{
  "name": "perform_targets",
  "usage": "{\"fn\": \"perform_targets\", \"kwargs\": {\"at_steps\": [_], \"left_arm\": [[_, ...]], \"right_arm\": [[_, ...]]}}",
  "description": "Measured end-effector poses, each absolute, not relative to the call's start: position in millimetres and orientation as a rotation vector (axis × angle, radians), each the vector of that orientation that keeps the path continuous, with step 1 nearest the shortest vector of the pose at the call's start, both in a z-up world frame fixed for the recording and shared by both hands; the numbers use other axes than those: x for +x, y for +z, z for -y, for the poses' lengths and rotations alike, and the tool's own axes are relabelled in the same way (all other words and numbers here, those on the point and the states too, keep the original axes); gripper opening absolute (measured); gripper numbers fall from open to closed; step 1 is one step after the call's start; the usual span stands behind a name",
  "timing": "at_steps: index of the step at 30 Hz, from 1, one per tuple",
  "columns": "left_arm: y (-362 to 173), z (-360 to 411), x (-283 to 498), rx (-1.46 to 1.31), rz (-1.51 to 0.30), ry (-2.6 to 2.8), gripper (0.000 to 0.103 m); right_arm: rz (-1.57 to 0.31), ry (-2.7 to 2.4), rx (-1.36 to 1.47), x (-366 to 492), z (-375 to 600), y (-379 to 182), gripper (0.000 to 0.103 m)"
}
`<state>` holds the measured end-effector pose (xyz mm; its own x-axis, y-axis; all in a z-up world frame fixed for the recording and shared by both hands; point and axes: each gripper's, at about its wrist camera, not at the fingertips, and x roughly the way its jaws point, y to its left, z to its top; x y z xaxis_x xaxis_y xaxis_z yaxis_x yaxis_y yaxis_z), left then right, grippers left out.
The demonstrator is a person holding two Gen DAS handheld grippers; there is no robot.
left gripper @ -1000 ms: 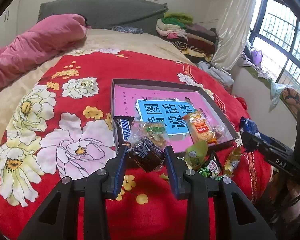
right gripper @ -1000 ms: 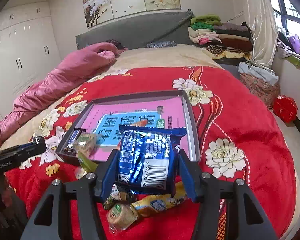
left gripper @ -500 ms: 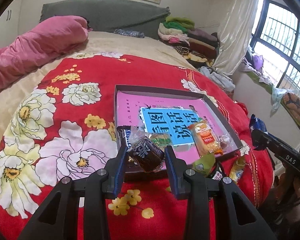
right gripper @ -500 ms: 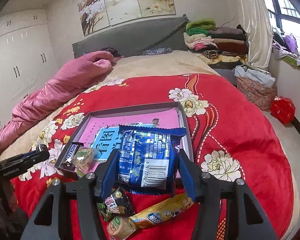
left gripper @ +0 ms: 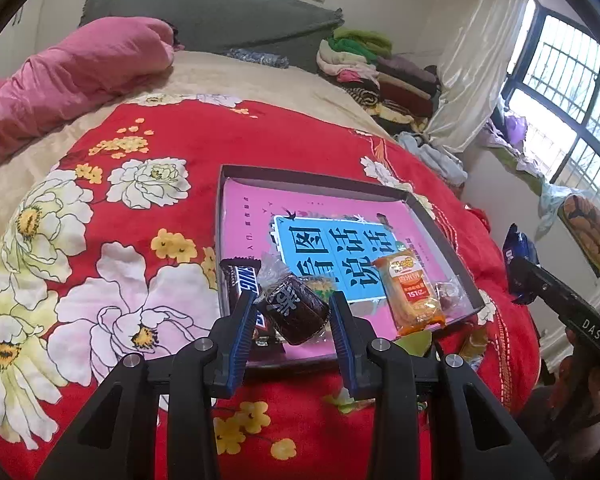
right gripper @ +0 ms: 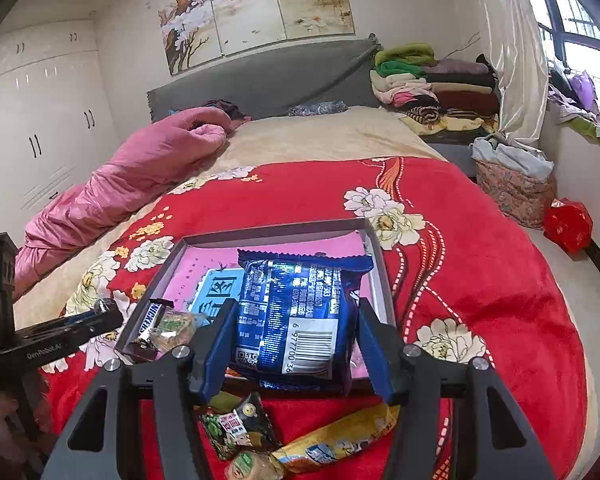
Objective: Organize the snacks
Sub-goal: 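Lift the dark candy toward the tray with left tool while right tool lifts the blue packet, then lower the dark candy beside the Snickers with left tool while right tool carries the packet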
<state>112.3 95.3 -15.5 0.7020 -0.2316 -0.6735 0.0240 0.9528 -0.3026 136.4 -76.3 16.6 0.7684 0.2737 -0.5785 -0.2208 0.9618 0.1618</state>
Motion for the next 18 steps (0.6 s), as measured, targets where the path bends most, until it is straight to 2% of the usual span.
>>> {"fn": "perform_targets", "kwargs": {"at_steps": [18], "left_arm": [[-38,-84,132,-0.257,-0.849,-0.141,0.038]], "right_arm": [[-0.633,0.287,0.118,152,74,16,0.058]]}}
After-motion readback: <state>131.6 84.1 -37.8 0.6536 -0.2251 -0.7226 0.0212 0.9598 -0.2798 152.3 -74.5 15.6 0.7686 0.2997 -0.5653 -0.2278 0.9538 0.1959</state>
